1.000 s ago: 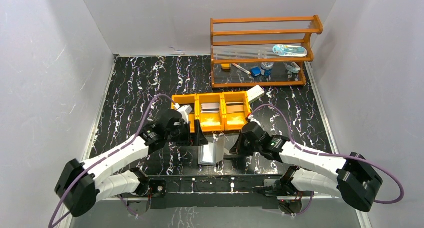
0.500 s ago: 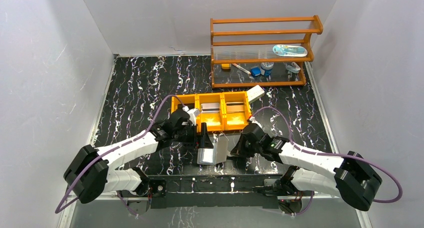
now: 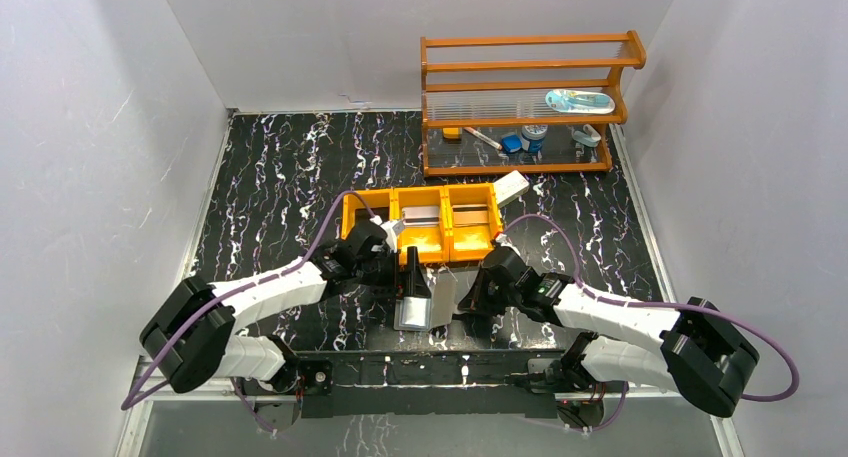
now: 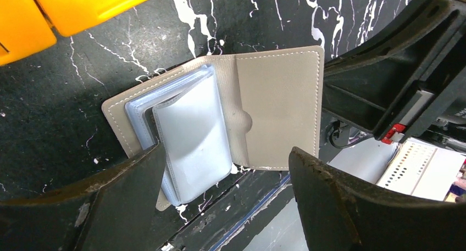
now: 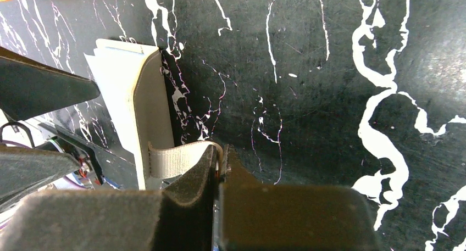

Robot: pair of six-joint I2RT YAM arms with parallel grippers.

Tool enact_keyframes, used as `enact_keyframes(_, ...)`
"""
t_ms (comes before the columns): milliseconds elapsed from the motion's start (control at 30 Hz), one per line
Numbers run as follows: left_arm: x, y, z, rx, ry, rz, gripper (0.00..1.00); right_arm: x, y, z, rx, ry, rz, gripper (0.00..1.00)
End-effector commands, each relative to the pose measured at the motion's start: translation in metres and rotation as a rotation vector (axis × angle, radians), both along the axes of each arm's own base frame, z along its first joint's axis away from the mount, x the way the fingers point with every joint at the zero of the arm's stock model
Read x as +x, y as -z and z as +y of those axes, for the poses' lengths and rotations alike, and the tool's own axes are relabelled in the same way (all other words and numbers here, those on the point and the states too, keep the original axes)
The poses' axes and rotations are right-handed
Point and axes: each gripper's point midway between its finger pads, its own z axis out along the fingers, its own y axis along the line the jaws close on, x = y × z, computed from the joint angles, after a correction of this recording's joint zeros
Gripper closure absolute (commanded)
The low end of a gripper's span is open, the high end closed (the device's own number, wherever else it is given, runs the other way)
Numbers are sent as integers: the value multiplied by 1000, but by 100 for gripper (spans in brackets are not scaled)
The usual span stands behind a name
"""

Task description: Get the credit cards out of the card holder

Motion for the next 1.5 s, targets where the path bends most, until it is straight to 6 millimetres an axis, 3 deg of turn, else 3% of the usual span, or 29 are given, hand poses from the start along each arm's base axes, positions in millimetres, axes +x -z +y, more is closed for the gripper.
enact_keyframes(0,-1,8,1,8,-25,9,20,2,-4,5,35,5,-5,93)
enact_keyframes(300,-6,12,-6,-21,8,29,23,0,-3,3,34,7,-2,93)
enact_keyframes(767,-9,-23,-32,-112,84,-15,28,-1,0,0,34,20,3,92)
enact_keyframes(967,-20,-38,-55,-184,178,-21,30,-1,1,0,31,27,7,89)
enact_keyframes(1167,-28,-31,-76,-168,237,-26,38,5,-4,-7,21,66,-22,87)
enact_keyframes(1333,-32,-21,-85,-169,240,-14,43,7,-9,-18,6,107,-42,68)
enact_keyframes(1467,-34,-5,-82,-143,219,6,47,11,-17,-30,-26,158,-64,67)
